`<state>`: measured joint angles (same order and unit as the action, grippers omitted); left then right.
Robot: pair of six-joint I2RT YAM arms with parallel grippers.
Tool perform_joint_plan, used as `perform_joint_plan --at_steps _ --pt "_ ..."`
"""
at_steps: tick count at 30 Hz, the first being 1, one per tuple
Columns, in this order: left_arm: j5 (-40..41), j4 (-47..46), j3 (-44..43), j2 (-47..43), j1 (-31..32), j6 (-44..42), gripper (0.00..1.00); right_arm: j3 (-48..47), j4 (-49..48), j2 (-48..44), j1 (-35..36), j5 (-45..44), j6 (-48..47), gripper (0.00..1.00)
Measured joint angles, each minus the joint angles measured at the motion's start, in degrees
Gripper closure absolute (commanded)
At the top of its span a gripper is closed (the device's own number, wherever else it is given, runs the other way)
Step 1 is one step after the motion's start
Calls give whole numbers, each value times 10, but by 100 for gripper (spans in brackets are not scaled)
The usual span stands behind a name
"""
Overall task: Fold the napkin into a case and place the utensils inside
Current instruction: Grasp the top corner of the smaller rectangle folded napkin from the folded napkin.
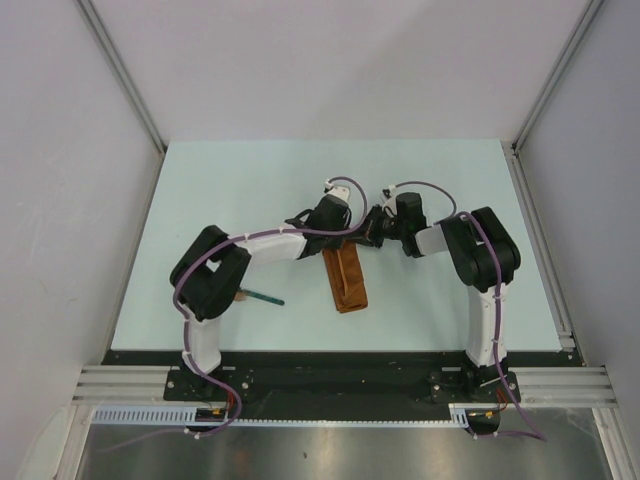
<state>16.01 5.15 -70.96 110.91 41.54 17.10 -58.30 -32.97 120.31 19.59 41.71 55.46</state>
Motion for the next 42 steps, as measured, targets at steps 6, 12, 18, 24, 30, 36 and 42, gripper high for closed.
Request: perform_joint_plan --at_steps 6,12,18,24,30,36,42 --pt "34 2 -12 16 5 -7 64 0 -3 0 0 2 0 100" --pt "53 6 -23 34 7 -13 79 0 -4 0 0 2 2 100" --pt "64 9 -25 39 8 -21 100 0 -4 0 1 3 2 100" --pt "65 9 -26 36 8 -22 100 -4 -3 1 6 3 2 100" --pt "63 -1 -17 13 8 -21 100 -26 6 5 13 4 0 100" --pt "50 -14 -2 -6 8 -15 100 -47 13 26 24 4 0 100" --pt "34 -23 9 -7 8 -5 100 -86 12 69 39 5 9 100"
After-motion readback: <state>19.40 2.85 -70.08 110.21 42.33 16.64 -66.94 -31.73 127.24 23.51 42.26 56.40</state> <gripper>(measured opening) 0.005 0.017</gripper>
